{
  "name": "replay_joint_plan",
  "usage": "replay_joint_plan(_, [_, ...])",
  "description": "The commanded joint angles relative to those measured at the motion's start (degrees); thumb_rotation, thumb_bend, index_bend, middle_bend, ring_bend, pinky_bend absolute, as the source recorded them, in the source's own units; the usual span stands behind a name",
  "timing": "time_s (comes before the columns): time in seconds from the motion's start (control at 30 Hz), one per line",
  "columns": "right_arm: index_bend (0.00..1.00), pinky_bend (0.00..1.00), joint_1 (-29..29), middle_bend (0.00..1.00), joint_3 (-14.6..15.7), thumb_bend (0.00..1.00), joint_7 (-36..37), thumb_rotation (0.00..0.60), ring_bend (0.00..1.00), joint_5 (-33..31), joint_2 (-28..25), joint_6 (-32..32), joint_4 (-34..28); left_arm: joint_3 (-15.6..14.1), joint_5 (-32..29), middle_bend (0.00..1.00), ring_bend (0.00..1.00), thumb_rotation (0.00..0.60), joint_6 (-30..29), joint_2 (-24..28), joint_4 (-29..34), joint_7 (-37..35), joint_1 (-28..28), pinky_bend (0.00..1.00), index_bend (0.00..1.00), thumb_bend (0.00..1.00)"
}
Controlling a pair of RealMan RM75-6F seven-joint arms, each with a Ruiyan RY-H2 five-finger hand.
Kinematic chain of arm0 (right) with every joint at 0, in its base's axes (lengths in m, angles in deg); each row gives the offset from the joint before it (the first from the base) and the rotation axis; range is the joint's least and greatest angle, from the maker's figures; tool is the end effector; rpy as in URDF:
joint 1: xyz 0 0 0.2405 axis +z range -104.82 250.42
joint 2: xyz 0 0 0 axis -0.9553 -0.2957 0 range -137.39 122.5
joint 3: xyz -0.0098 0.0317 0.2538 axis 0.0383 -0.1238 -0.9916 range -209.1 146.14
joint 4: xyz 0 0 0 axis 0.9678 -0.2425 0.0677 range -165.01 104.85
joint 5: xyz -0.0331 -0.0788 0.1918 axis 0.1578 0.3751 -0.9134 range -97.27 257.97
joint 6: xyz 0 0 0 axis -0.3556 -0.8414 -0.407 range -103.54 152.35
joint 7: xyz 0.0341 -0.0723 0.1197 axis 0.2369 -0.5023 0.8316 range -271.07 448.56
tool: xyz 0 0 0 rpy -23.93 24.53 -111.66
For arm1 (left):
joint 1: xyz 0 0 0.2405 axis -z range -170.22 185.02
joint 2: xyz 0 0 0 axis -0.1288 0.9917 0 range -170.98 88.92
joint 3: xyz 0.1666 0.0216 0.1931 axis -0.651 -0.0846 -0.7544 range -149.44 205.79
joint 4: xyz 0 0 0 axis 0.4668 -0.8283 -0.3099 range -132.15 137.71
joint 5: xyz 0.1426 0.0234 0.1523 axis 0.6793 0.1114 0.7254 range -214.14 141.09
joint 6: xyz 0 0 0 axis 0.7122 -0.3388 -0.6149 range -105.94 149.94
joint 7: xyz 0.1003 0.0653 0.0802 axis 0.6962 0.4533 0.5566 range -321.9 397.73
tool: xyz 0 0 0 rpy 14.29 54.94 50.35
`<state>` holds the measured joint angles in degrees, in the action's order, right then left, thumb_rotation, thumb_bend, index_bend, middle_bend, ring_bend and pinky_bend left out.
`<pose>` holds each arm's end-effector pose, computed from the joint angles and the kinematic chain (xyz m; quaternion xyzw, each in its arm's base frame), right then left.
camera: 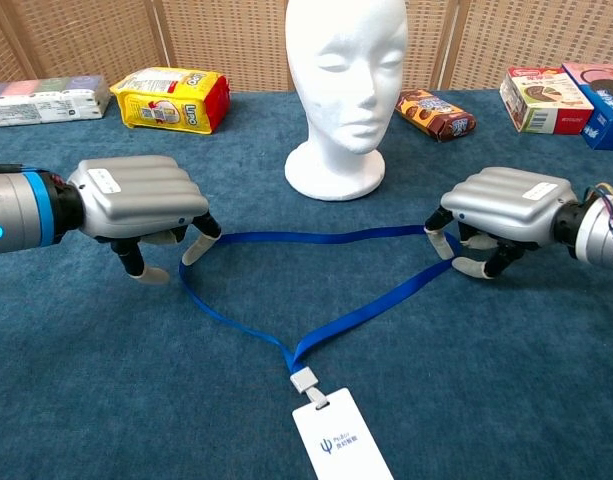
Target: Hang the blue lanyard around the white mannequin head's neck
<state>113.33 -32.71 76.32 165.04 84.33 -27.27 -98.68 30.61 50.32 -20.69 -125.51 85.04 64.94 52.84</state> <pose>-0.2016 -0.3279 -0.0433 0.8421 -0.2495 0.2928 0.3780 -0.1541 0.3142 -0.0367 -0.9075 -0.1238 -0.2431 0.3196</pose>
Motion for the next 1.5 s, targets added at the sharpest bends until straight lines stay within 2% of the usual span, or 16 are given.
replay_joint_plan(0.03, [0.62, 1.00, 0.0, 1.00, 0.0, 0.51, 0.4, 0.600, 1.00, 0.1, 0.2, -0.1, 0.3, -0.1, -0.5, 0.95, 0.93, 0.600, 0.4, -0.4, -0.2, 0.4, 0.5, 0.89, 0.54, 0.25])
replay_joint_plan(0.5, [0.62, 1.00, 0.0, 1.00, 0.1, 0.51, 1.5, 0.600, 1.00, 0.4, 0.4, -0.2, 1.1, -1.0, -4.1, 0.95, 0.93, 0.600, 1.9, -1.2, -0.1, 3.1, 1.9, 0.89, 0.54, 0.29])
replay_joint_plan(0.7, [0.63, 1.00, 0.0, 1.00, 0.0, 0.51, 1.6, 0.600, 1.00, 0.3, 0.4, -0.1, 1.1, -1.3, -5.6, 0.95, 0.93, 0.600, 2.4, -1.4, 0.2, 3.8, 2.5, 0.89, 0.54, 0.34])
replay_joint_plan(1.5, [0.64, 1.00, -0.3, 1.00, 0.1, 0.51, 2.7, 0.600, 1.00, 0.3, 0.3, -0.3, 1.5, -2.4, -10.4, 0.95, 0.93, 0.577, 3.2, -1.9, 0.9, 6.6, 4.5, 0.89, 0.54, 0.37])
